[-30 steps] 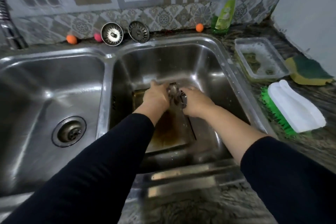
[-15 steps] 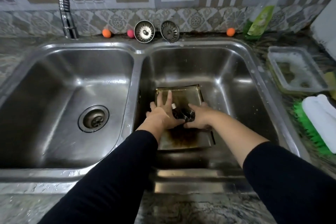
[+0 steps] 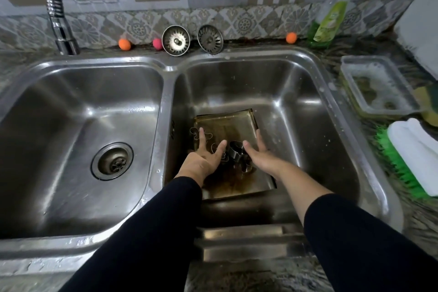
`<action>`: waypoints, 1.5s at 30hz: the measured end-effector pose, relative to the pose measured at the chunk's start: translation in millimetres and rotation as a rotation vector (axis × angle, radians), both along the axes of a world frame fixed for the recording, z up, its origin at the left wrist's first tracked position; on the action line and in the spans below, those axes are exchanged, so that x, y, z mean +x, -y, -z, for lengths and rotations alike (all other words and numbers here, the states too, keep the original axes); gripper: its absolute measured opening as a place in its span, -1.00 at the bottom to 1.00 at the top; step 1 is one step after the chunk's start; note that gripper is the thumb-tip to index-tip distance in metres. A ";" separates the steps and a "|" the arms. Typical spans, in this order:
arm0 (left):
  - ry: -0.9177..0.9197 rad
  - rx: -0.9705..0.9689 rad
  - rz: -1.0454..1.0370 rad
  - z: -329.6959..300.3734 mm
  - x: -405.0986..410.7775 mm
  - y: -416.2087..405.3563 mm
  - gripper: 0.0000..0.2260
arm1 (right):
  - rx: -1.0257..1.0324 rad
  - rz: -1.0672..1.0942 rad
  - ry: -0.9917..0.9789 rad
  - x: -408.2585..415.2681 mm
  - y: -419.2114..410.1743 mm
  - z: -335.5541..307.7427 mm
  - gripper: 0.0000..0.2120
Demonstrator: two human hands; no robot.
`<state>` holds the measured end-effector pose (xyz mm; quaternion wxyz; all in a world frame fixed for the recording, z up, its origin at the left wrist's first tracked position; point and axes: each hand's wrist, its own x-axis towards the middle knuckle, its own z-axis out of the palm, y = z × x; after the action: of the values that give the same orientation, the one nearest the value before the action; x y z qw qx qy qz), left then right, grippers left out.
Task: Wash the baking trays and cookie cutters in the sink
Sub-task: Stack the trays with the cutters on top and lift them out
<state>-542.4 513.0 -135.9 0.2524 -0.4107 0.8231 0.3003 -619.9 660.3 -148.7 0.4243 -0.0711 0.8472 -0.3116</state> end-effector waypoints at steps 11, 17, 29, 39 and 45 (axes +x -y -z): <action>-0.150 0.084 -0.096 -7.2 2.1 -8.7 -0.15 | -0.183 0.086 -0.111 1.0 -5.4 7.4 -0.27; -0.356 0.059 -0.158 -17.1 -3.8 -9.8 -0.06 | -0.196 0.102 -0.336 -0.7 -1.7 -5.5 -0.48; -1.152 -0.101 -0.351 -111.9 -40.7 -16.3 -0.13 | -0.131 0.017 -1.156 -33.9 10.5 -150.1 -0.56; -1.604 -0.228 -0.262 -207.0 -60.2 -9.5 -0.11 | -0.393 0.032 -1.685 -53.1 12.1 -252.1 -0.53; -1.674 -0.249 -0.238 -233.3 -56.4 -7.2 -0.09 | -0.406 0.084 -1.762 -45.0 12.4 -276.3 -0.54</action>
<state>-598.7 520.3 97.4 -0.5191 -0.1622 0.7167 0.4365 -664.8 647.9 127.6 -0.4106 -0.3265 0.7957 -0.3028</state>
